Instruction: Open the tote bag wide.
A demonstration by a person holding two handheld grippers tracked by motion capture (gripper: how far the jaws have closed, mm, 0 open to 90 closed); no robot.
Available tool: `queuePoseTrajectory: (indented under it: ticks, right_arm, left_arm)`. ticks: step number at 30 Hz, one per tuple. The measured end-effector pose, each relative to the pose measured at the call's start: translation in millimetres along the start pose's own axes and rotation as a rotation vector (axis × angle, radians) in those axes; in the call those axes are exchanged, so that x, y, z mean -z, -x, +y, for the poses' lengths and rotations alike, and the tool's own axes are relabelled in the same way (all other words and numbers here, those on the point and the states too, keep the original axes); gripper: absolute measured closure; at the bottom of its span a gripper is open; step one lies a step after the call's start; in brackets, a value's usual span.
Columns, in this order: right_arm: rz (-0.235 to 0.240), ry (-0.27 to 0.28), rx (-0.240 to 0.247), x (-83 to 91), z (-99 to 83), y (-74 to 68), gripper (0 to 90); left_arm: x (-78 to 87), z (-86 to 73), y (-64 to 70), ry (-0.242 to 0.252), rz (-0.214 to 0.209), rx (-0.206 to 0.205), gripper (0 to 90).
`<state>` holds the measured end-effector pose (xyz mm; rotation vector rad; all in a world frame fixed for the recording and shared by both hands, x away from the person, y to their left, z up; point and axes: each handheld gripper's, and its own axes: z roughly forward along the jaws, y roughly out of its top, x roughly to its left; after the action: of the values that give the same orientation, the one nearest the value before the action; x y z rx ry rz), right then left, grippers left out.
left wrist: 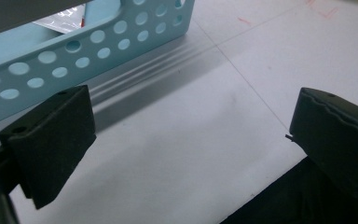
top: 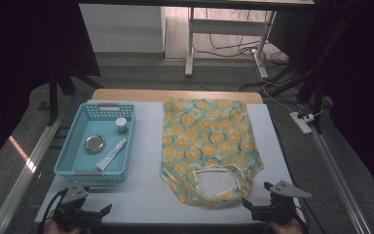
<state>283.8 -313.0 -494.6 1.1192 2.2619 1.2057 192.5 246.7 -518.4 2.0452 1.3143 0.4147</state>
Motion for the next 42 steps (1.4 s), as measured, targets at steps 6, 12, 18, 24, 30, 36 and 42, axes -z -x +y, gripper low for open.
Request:
queuePoseTrajectory:
  ticks: [6,12,18,24,30,36,42]
  right_arm:
    - [0.026,-0.016,0.019,-1.7,0.7,-1.0,0.0]
    - [0.024,-0.028,0.025,-3.0,0.9,-1.2,0.0]
    - [0.026,-0.033,0.037,-3.7,1.1,-2.8,0.0]
    - [0.041,-0.033,0.030,-3.2,1.6,-2.1,0.0]
    - [0.071,-0.043,0.044,-4.4,5.0,-7.3,0.0]
    - [0.104,-0.039,0.090,-8.4,9.2,-16.3,0.0]
    - [0.117,-0.057,0.132,-13.0,14.1,-23.7,0.0]
  left_arm:
    - [-1.8,0.5,0.8,-0.013,-0.001,-0.007,0.3]
    - [-2.3,0.7,0.3,-0.019,-0.006,-0.004,0.2]
    - [-1.4,0.2,-0.8,-0.012,-0.016,0.000,0.0]
    - [-1.3,0.1,-0.7,-0.011,-0.018,-0.003,0.0]
    - [-1.3,0.0,-0.7,-0.011,-0.019,-0.005,0.0]
    - [-1.3,0.0,-0.9,-0.010,-0.019,-0.003,0.0]
    - [-1.4,-0.1,-1.6,-0.010,-0.024,0.003,0.0]
